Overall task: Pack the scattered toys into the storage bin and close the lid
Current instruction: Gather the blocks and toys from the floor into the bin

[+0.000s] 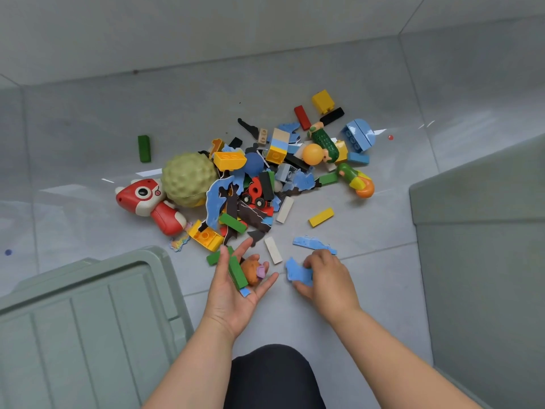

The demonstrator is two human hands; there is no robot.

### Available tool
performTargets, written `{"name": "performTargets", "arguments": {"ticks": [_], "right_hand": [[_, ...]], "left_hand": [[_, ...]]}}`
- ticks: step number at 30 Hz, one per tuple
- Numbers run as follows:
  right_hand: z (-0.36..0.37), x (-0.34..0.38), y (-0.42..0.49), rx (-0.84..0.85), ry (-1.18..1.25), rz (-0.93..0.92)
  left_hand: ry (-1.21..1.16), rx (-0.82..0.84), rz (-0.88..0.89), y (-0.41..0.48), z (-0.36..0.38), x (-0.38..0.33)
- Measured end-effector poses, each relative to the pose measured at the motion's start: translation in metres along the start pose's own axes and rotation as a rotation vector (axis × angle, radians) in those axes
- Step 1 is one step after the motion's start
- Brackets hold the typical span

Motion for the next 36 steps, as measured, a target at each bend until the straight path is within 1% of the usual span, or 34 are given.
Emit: {"name": "performTargets", "arguments": {"ticks": [2, 3, 5, 6, 7, 9, 10, 11, 13, 14, 15, 17, 19, 20, 21, 23, 25, 29, 31, 32, 34, 35, 36], "right_hand": [[-0.007, 0.014, -0.009, -0.157, 0.277, 0.063], [-0.010, 0.025, -0.015, -0.199, 0.388, 0.023], [-0.015, 0.046, -0.025, -0.178, 0.472, -0.092], [-0.017, 0.049, -0.026, -0.185, 0.502, -0.104], [-0.019, 0.047, -0.021, -0.242, 0.533, -0.059], [-0.021, 0.026, -0.001, -0.364, 0.499, 0.146], [-0.021, 0.013, 0.009, -0.348, 0.393, 0.247], [-0.019, 0.001, 0.018, -0.285, 0.254, 0.285], [-0.014, -0.015, 0.028, -0.132, 0.059, 0.234], [-0.013, -0.018, 0.031, -0.100, 0.046, 0.213], [-0.015, -0.017, 0.031, -0.107, 0.092, 0.214], [-0.017, -0.007, 0.027, -0.189, 0.233, 0.230], [-0.014, 0.016, 0.022, -0.276, 0.351, 0.156], [-0.009, 0.030, 0.020, -0.269, 0.377, 0.095], [-0.003, 0.042, 0.018, -0.222, 0.378, 0.046], [0.010, 0.056, 0.020, -0.125, 0.311, 0.000], [0.016, 0.059, 0.026, -0.073, 0.248, 0.039], [0.016, 0.055, 0.026, -0.080, 0.331, 0.217], [0.009, 0.055, 0.020, -0.127, 0.484, 0.315], [0.004, 0.057, 0.015, -0.154, 0.600, 0.345], [-0.008, 0.069, -0.001, -0.167, 0.827, 0.335], [-0.012, 0.080, -0.012, -0.136, 0.889, 0.307], [-0.014, 0.089, -0.022, -0.083, 0.898, 0.262]], "left_hand": [[-0.049, 0.031, -0.048, 0.000, 0.001, 0.001], [-0.073, 0.050, -0.070, 0.000, 0.002, 0.003], [-0.097, 0.076, -0.093, 0.000, 0.005, 0.008], [-0.120, 0.080, -0.102, 0.001, 0.007, 0.010], [-0.152, 0.071, -0.104, 0.001, 0.009, 0.010], [-0.188, 0.030, -0.083, 0.001, 0.009, 0.008], [-0.184, 0.009, -0.068, 0.001, 0.008, 0.006], [-0.180, -0.003, -0.058, 0.000, 0.007, 0.003], [-0.179, -0.012, -0.043, -0.002, 0.002, -0.001], [-0.183, -0.010, -0.041, -0.003, -0.001, -0.003], [-0.193, -0.005, -0.038, -0.004, -0.005, -0.005], [-0.196, 0.009, -0.021, -0.005, -0.011, -0.007], [-0.185, 0.019, -0.003, -0.006, -0.015, -0.006], [-0.187, 0.021, 0.003, -0.007, -0.016, -0.005], [-0.194, 0.014, 0.008, -0.008, -0.017, -0.003], [-0.224, -0.013, 0.012, -0.011, -0.019, -0.002], [-0.225, -0.039, 0.024, -0.015, -0.023, -0.006], [-0.217, -0.075, 0.026, -0.018, -0.031, -0.014], [-0.211, -0.089, 0.032, -0.014, -0.030, -0.013], [-0.207, -0.086, 0.039, -0.012, -0.028, -0.011], [-0.203, -0.055, 0.055, -0.007, -0.023, -0.008], [-0.207, -0.046, 0.055, -0.005, -0.018, -0.005], [-0.208, -0.045, 0.048, -0.003, -0.014, -0.003]]}}
Point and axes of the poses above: each hand's wrist, its own y-axis towards the middle knuckle, its own z-axis out of the palm, x = y × z, the point moved 1 cm from there along y, towards the middle knuckle, and after that the axes turned 2 degrees about -x, right-handed, at the moved point
